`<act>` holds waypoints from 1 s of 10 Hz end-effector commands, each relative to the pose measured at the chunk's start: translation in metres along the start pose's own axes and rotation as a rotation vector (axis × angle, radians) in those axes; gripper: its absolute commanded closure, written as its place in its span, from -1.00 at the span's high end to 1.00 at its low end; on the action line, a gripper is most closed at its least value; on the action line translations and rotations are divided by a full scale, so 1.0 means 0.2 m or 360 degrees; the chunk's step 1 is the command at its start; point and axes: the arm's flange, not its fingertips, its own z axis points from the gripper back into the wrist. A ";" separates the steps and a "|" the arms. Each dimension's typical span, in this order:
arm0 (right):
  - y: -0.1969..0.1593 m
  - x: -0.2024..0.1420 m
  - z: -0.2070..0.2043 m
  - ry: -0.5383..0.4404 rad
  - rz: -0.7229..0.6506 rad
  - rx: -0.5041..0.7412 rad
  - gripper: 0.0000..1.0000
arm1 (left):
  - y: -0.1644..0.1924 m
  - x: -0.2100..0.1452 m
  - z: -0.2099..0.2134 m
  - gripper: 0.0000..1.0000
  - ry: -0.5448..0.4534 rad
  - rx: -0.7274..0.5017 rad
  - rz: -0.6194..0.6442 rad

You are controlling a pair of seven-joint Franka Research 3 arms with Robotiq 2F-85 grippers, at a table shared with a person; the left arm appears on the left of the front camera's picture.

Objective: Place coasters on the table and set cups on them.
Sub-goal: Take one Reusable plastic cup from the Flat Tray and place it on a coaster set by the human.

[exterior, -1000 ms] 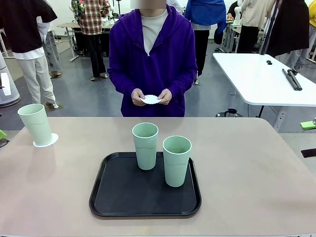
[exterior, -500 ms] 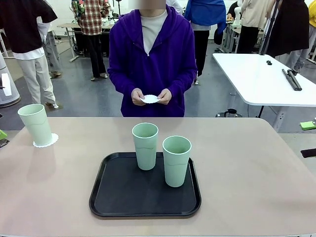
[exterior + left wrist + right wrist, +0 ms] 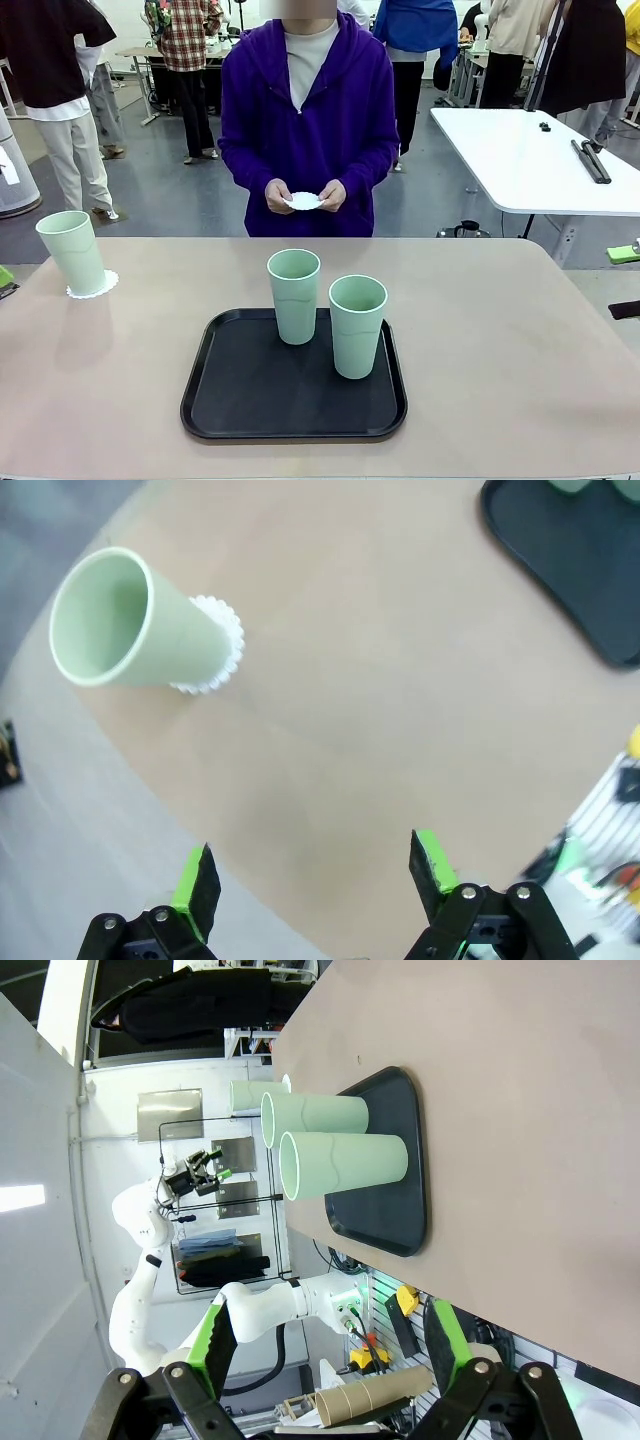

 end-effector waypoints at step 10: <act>0.01 0.01 0.00 -0.0007 -0.0001 0.0030 1.00 | 0.34 -0.31 0.13 1.00 -0.0587 -0.0949 0.0727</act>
